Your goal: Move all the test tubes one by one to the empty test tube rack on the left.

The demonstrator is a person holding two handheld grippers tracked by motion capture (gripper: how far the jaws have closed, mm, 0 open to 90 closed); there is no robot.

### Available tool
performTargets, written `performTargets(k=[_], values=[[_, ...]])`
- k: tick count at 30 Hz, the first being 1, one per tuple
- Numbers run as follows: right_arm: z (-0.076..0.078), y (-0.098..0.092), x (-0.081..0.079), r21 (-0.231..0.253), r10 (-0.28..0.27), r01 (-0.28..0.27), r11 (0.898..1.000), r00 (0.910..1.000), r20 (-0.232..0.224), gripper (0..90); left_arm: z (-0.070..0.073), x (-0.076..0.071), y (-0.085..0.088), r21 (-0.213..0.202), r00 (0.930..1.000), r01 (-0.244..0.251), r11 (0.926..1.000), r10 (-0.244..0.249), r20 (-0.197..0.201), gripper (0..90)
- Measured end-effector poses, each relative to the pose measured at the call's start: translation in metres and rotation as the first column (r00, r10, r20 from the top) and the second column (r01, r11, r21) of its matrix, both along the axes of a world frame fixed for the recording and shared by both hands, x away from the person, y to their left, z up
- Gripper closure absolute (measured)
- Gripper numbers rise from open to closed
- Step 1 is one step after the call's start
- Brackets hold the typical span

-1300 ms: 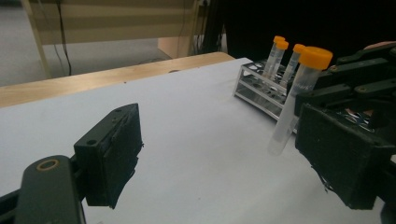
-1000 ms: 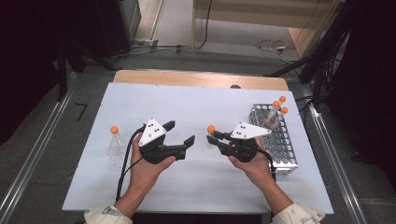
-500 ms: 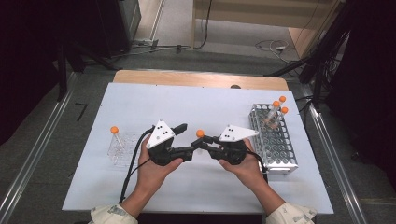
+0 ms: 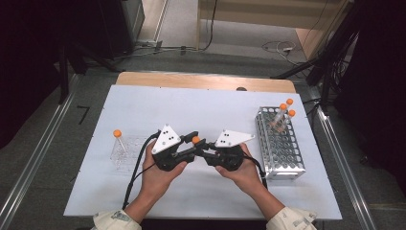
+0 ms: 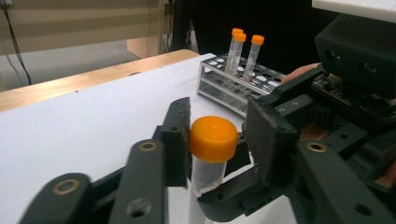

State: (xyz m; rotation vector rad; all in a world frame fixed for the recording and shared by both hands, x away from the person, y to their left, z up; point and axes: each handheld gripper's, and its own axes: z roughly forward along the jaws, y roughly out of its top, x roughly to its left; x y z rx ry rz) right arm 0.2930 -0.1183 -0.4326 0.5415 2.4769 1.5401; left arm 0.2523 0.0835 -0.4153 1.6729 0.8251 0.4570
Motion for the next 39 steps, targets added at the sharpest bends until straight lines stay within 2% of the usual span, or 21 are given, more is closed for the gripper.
performTargets(k=[2, 8, 14, 18, 22, 28, 33, 39], values=[[0.000, 0.000, 0.000, 0.000, 0.001, -0.001, 1.000, 1.0000, -0.002, 72.1, 0.000, 0.000, 0.001, 0.001, 1.0000, 0.000, 1.0000, 0.000, 0.000, 69.8], [0.001, -0.001, -0.001, 0.003, 0.004, -0.004, 1.000, 1.0000, -0.002, 70.8, 0.001, 0.000, 0.002, -0.001, 1.0000, -0.001, 1.0000, 0.001, 0.007, 70.8], [0.002, 0.000, -0.004, -0.025, -0.026, 0.026, 0.999, 0.9996, -0.012, 35.4, 0.003, -0.001, 0.008, -0.003, 0.9999, -0.014, 0.9999, 0.014, 0.009, 71.0], [0.004, -0.002, -0.004, -0.021, -0.063, 0.063, 0.998, 0.9980, 0.007, 23.5, 0.004, -0.001, 0.010, -0.007, 0.9998, -0.016, 0.9999, 0.016, 0.010, 71.0], [0.007, -0.007, -0.006, -0.017, -0.078, 0.078, 0.997, 0.9969, 0.012, 22.1, 0.006, -0.004, 0.018, -0.009, 0.9993, -0.032, 0.9994, 0.032, 0.017, 71.0], [0.013, -0.023, -0.012, 0.000, -0.093, 0.093, 0.996, 0.9954, 0.023, 21.7, 0.014, -0.009, 0.045, -0.026, 0.9960, -0.085, 0.9961, 0.086, 0.024, 71.0], [0.018, -0.034, -0.015, 0.013, -0.115, 0.115, 0.993, 0.9929, 0.031, 21.7, 0.020, -0.012, 0.072, -0.039, 0.9884, -0.148, 0.9882, 0.149, 0.029, 71.0], [0.022, -0.044, -0.016, 0.019, -0.134, 0.133, 0.991, 0.9903, 0.037, 19.8, 0.025, -0.013, 0.102, -0.062, 0.9731, -0.224, 0.9726, 0.227, 0.041, 71.0]])
